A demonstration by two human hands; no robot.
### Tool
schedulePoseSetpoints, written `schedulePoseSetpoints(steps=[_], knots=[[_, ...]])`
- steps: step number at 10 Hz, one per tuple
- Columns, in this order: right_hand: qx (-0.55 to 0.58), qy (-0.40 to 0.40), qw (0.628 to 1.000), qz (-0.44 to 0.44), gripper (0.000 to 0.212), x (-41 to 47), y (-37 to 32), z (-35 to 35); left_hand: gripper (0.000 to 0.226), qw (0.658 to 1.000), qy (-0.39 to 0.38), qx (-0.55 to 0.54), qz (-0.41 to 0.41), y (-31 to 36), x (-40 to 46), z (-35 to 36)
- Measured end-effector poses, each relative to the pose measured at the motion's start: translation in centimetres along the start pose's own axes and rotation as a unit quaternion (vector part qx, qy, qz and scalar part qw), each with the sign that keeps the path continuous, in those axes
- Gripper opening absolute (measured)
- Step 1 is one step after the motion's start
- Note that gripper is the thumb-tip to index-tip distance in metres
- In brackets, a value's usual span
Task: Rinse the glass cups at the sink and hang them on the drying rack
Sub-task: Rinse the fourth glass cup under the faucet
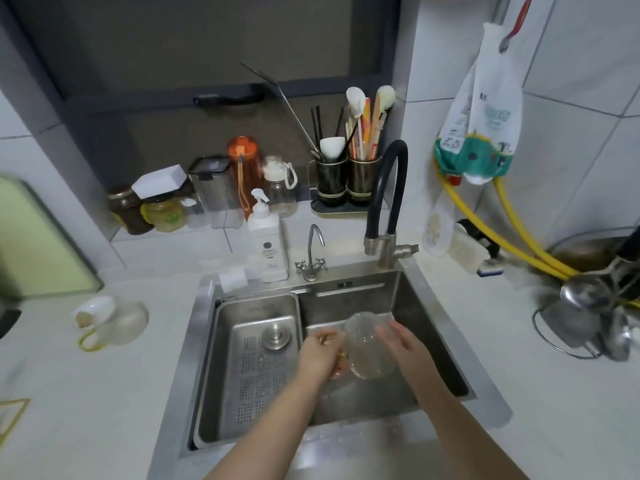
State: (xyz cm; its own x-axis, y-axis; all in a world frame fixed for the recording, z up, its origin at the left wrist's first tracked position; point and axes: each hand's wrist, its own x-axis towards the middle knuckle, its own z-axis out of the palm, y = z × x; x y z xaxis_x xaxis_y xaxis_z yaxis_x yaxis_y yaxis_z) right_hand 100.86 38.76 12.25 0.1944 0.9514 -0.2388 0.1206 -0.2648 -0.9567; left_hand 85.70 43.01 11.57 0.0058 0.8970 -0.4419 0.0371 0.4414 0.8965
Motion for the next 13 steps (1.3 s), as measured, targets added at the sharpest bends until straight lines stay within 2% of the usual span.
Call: schedulePoseSetpoints(steps=[1,2,3,5,6,7,8,9,10,11,12,13], knots=[[0.001,0.021,1.0,0.008,0.038,1.7,0.6,0.2,0.031,0.995,-0.057,0.048,0.072,0.8,0.5,0.6],[-0.006,0.039,0.999,0.01,0.031,3.1,0.8,0.1,0.04,0.974,-0.101,0.117,0.163,1.3,1.6,0.4],[-0.023,0.044,0.999,0.016,0.031,4.5,0.6,0.2,0.039,0.962,-0.125,0.165,0.178,1.6,3.1,0.0],[-0.06,0.066,0.992,0.092,0.044,7.9,2.4,1.5,0.022,0.949,-0.136,0.221,0.181,2.8,5.4,-0.3],[-0.091,0.078,0.984,0.134,0.054,8.8,3.1,1.5,0.022,0.944,-0.157,0.243,0.158,2.2,6.7,-0.3],[-0.081,0.065,0.988,0.114,0.042,8.5,2.5,1.4,0.041,0.948,-0.176,0.224,0.14,2.3,7.3,-0.5],[-0.022,0.033,0.997,0.059,0.014,7.3,0.4,1.2,0.069,0.975,-0.159,0.137,0.072,2.0,8.1,-0.4],[0.034,0.004,0.999,0.039,0.025,7.2,-0.8,0.4,0.073,0.99,-0.136,-0.004,-0.043,1.9,9.6,-0.1],[0.005,-0.031,0.999,0.032,0.061,8.3,0.2,-1.1,0.034,0.989,-0.124,-0.056,-0.056,2.9,9.8,-0.1],[-0.012,-0.071,0.997,0.005,0.071,9.1,0.7,-2.7,0.025,0.992,-0.108,-0.042,-0.053,3.7,9.6,0.2],[0.014,-0.116,0.993,-0.016,0.063,10.2,0.7,-4.0,0.019,0.995,-0.088,-0.003,-0.051,4.2,9.5,0.9],[0.029,-0.152,0.988,-0.021,0.062,12.0,1.1,-5.3,0.014,0.996,-0.07,-0.031,-0.055,4.6,9.5,1.8]])
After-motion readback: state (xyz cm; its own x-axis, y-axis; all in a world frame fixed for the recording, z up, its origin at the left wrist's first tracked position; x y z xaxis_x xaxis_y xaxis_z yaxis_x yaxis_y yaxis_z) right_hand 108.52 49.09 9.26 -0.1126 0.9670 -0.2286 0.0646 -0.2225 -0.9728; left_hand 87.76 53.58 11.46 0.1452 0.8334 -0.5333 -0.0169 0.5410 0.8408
